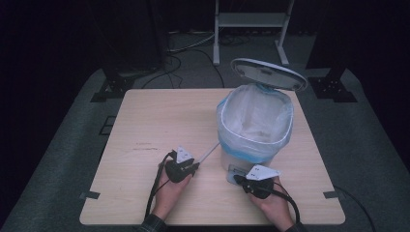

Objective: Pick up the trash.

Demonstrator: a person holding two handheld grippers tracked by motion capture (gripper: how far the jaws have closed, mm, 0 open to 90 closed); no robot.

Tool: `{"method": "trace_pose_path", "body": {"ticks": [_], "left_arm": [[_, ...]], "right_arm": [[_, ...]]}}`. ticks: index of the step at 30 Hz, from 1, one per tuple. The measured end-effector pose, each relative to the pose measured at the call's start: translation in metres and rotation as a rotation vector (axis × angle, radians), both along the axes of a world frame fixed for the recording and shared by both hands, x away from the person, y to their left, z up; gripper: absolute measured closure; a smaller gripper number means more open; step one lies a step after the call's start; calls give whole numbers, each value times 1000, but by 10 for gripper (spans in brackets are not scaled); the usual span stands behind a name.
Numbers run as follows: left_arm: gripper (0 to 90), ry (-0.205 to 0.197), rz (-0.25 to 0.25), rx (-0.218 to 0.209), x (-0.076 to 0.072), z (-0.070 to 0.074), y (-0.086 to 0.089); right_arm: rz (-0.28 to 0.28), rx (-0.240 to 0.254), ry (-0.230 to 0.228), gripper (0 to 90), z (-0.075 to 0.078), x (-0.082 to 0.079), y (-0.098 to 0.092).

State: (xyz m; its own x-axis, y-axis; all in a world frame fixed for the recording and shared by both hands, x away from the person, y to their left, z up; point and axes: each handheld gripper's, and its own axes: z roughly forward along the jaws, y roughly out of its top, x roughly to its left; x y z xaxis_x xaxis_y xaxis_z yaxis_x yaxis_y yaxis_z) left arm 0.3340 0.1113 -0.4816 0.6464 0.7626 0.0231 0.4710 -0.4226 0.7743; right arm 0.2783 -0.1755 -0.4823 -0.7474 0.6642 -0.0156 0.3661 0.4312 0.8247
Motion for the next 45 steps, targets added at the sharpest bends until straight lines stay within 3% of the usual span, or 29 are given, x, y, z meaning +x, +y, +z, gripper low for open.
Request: {"method": "trace_pose_path", "body": {"ticks": [10, 23, 45], "left_arm": [[795, 9, -5, -11, 0, 0, 1], [819, 30, 20, -41, 1, 0, 5], [817, 50, 10, -66, 1, 4, 14]], "right_arm": [[0, 0, -1, 898, 0, 0, 0], [0, 1, 0, 898, 0, 0, 0], [-1, 2, 3, 898, 0, 0, 0]]}}
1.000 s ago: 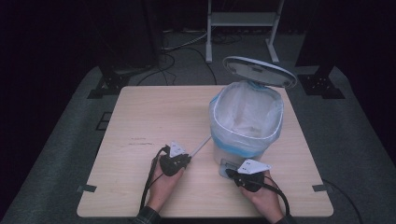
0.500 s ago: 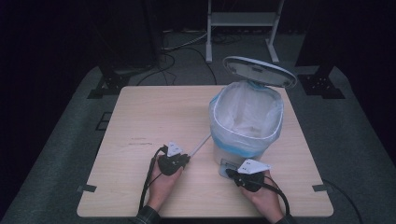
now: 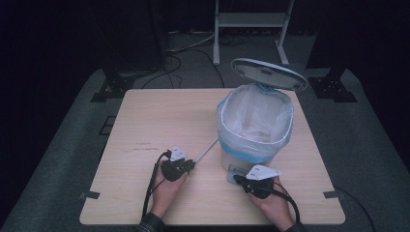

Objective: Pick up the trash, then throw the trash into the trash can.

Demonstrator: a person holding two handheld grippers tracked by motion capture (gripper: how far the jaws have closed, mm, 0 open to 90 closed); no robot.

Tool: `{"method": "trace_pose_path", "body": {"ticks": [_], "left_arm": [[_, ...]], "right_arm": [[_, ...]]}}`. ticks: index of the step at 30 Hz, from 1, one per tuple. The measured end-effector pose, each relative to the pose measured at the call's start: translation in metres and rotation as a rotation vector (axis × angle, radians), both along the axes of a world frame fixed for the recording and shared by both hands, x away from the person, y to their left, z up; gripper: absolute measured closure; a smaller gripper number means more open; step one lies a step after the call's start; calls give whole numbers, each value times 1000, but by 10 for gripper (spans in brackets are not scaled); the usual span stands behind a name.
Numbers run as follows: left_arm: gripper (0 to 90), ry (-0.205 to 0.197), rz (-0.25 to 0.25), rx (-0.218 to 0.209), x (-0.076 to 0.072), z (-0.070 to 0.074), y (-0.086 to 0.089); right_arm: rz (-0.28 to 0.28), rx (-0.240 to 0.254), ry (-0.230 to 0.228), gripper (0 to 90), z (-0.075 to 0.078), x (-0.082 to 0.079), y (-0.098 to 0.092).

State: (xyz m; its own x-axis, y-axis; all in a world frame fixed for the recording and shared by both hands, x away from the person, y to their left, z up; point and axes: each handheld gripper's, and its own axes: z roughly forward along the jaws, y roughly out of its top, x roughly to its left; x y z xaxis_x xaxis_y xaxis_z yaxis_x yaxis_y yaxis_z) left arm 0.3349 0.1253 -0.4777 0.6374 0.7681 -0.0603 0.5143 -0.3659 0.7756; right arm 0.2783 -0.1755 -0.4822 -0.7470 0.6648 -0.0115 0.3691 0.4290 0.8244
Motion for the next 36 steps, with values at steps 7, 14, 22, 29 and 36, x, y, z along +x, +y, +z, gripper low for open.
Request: {"method": "trace_pose_path", "body": {"ticks": [7, 14, 22, 29, 36], "left_arm": [[817, -6, 1, -22, -1, 5, 4], [817, -9, 0, -32, -3, 9, 5], [817, -12, 4, -47, -4, 13, 9], [816, -18, 6, -65, -5, 22, 14], [815, -18, -9, -82, -5, 32, 22]], "right_arm": [[1, 1, 1, 898, 0, 0, 0], [1, 1, 0, 898, 0, 0, 0], [0, 3, 4, 898, 0, 0, 0], [2, 4, 5, 898, 0, 1, -1], [1, 5, 8, 898, 0, 1, -1]]}}
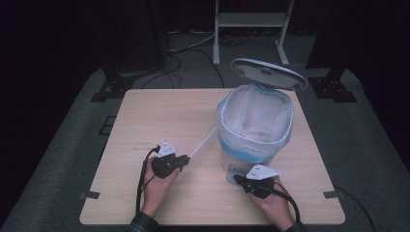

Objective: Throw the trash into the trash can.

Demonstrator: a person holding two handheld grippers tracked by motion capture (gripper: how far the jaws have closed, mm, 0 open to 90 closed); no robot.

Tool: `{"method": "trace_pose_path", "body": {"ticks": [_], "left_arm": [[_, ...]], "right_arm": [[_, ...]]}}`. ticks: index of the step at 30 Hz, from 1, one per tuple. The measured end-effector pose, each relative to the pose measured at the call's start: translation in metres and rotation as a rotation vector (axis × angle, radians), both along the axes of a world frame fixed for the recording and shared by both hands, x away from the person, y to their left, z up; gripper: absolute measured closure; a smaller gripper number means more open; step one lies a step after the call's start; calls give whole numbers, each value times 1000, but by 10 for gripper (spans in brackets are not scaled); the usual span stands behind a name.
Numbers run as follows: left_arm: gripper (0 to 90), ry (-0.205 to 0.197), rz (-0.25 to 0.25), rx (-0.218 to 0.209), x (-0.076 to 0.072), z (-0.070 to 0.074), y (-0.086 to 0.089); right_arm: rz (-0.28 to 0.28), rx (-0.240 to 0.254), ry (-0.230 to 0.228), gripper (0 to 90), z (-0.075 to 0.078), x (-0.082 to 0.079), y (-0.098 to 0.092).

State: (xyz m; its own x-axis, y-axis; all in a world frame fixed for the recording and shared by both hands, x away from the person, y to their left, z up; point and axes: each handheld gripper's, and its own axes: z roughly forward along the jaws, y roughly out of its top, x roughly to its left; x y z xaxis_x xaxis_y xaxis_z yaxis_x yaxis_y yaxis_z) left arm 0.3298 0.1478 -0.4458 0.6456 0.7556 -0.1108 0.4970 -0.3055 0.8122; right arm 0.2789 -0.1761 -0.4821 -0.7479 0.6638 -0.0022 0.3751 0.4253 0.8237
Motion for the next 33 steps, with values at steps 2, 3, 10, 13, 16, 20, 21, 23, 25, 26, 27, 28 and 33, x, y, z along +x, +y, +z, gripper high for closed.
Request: {"method": "trace_pose_path", "body": {"ticks": [2, 3, 10, 13, 16, 20, 21, 23, 25, 26, 27, 28, 33], "left_arm": [[815, -8, 0, 3, 0, 3, 2], [815, -11, 2, -1, 0, 4, 3], [815, -24, 18, -24, 1, 16, 17], [815, -31, 13, -33, 1, 22, 21], [815, -36, 0, -42, 0, 29, 25], [814, -49, -19, -47, -1, 41, 31], [814, -54, -19, -57, -1, 44, 32], [814, -60, -36, -65, -1, 51, 36], [814, -70, -52, -76, -2, 57, 40], [814, -72, -61, -82, -2, 60, 42], [814, -76, -67, -87, -2, 62, 43], [814, -79, -70, -88, -3, 65, 44], [814, -97, -83, -98, -2, 76, 51]], "right_arm": [[0, 0, 1, 898, 0, 0, 0], [0, 1, 1, 898, 0, 0, 0], [0, 0, 1, 898, 0, 0, 0], [0, 0, 0, 898, 0, 0, 0], [1, -2, -4, 898, 0, 0, 0], [0, 1, 2, 898, 0, 0, 0], [0, 2, 3, 898, 0, 0, 0], [0, 2, 3, 898, 0, 0, 0], [0, 2, 2, 898, 0, 0, 0], [0, 1, 0, 898, 0, 0, 0], [1, -1, -4, 898, 0, 0, 0], [1, 0, -3, 898, 0, 0, 0], [-1, -1, 0, 898, 0, 0, 0]]}}
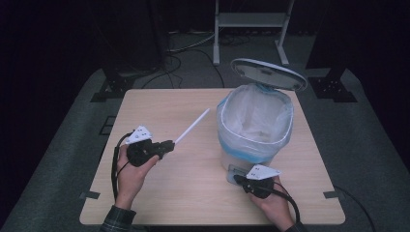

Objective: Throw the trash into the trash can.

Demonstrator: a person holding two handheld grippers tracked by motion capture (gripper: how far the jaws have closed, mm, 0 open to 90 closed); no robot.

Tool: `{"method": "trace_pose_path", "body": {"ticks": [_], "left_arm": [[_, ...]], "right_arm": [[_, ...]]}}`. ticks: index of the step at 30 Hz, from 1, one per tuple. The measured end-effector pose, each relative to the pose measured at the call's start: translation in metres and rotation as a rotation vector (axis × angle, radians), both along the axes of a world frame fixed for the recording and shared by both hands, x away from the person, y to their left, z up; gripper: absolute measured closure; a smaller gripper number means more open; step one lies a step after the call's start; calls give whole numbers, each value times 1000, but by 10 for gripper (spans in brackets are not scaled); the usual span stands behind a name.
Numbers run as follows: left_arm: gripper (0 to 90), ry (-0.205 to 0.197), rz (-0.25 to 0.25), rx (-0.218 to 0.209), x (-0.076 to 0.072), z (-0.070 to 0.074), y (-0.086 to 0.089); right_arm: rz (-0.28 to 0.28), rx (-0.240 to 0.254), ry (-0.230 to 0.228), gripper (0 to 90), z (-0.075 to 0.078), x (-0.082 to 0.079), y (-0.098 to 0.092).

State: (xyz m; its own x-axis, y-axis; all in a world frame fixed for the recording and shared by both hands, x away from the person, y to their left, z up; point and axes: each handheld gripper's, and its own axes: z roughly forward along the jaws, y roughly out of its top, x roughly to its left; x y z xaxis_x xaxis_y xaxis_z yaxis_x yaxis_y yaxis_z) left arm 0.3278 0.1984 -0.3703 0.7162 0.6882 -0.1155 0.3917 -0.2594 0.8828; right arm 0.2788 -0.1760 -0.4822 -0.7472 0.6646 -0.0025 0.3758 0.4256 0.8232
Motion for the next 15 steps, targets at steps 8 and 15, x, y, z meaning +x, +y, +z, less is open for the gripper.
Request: {"method": "trace_pose_path", "body": {"ticks": [8, 15], "left_arm": [[814, -37, -59, -45, -1, 24, 6], [815, -73, -105, -86, -1, 44, 7]], "right_arm": [[-3, 5, 7, 898, 0, -1, 0], [0, 0, 0, 898, 0, 0, 0]]}}
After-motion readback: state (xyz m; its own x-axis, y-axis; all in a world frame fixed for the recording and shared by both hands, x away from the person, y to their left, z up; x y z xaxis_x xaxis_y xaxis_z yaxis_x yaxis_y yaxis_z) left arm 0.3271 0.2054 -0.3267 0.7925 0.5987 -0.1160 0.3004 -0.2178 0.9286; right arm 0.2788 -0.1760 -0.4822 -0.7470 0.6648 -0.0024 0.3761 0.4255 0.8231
